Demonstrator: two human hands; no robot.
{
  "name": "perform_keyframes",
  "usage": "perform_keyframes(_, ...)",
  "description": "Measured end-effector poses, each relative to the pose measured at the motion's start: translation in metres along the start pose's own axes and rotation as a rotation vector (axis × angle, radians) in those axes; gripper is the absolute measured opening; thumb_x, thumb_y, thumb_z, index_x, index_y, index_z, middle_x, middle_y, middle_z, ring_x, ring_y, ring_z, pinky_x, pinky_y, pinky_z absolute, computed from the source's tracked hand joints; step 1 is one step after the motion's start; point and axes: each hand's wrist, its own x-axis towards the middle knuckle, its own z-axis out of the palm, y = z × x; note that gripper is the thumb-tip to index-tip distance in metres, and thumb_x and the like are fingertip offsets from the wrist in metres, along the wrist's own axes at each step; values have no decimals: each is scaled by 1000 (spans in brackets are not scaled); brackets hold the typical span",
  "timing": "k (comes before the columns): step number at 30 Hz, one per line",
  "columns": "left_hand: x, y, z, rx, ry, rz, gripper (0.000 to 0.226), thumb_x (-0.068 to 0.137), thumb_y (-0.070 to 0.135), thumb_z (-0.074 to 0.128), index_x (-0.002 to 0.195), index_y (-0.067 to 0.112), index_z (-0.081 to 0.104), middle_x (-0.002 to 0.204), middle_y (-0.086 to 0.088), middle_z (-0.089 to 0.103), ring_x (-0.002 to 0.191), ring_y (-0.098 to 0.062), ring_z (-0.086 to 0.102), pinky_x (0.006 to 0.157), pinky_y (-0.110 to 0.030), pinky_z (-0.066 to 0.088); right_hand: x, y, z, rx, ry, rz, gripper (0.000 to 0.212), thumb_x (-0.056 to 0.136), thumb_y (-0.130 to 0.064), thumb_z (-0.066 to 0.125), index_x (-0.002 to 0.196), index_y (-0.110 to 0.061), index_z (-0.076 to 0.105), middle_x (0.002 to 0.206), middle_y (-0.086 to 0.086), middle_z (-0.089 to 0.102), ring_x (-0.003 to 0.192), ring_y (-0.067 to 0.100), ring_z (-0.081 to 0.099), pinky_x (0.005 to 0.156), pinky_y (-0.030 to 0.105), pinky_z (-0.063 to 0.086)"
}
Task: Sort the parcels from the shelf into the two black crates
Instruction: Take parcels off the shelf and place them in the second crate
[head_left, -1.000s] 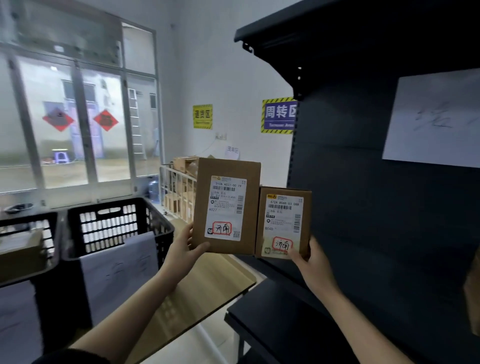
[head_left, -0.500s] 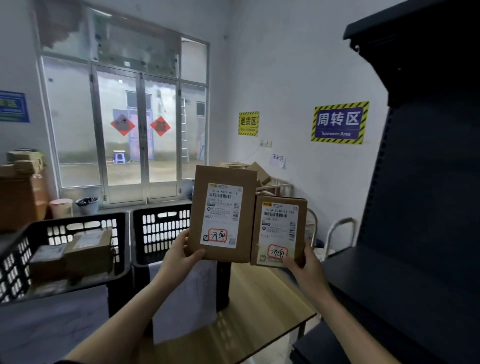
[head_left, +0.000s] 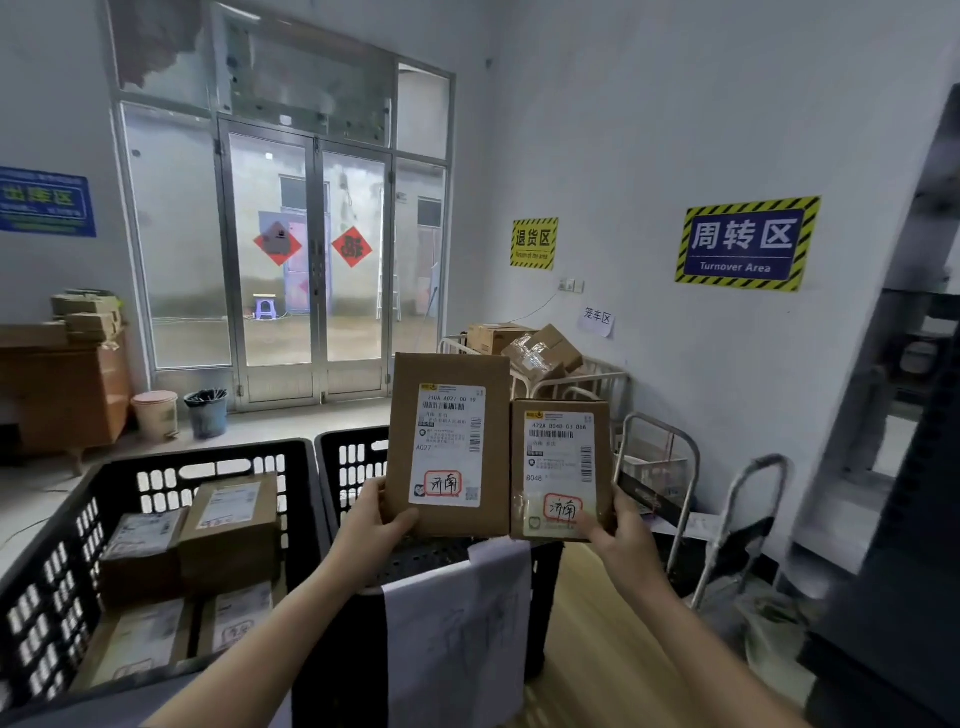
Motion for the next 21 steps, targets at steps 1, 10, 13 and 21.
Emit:
perform_keyframes(1,6,-4,-4,8,-5,-9,36,88,7,59,120,11,43,103,2,58,100,-16,56,84,-26,47,8,1,7,-6,-4,0,31,91,-11,56,119,-23,51,103,-11,63,99,7,59,89,27,49)
perform_keyframes(10,53,-37,-29,71,-13,-76,68,87,8,61,144,21,26,121,3,55,112,-16,54,101,-41,45,73,27,62,-67,-73,27,46,92,-17,55,135,-20,40,119,0,57,112,16,54,97,34,44)
perform_keyframes(13,74,-47,-33,84,18,-127,69,87,8,61,144,18,25,122,1,55,110,-13,51,104,-40,43,99,37,81,-49,-112,38,47,92,-13,54,135,-18,38,115,-2,54,111,15,51,95,30,41)
perform_keyframes(21,136,-78,-27,122,96,-346,59,88,8,58,139,11,29,130,-7,52,109,-15,50,101,-32,41,177,78,121,-33,-250,167,44,91,-7,54,132,-13,41,114,2,56,104,16,52,90,29,41)
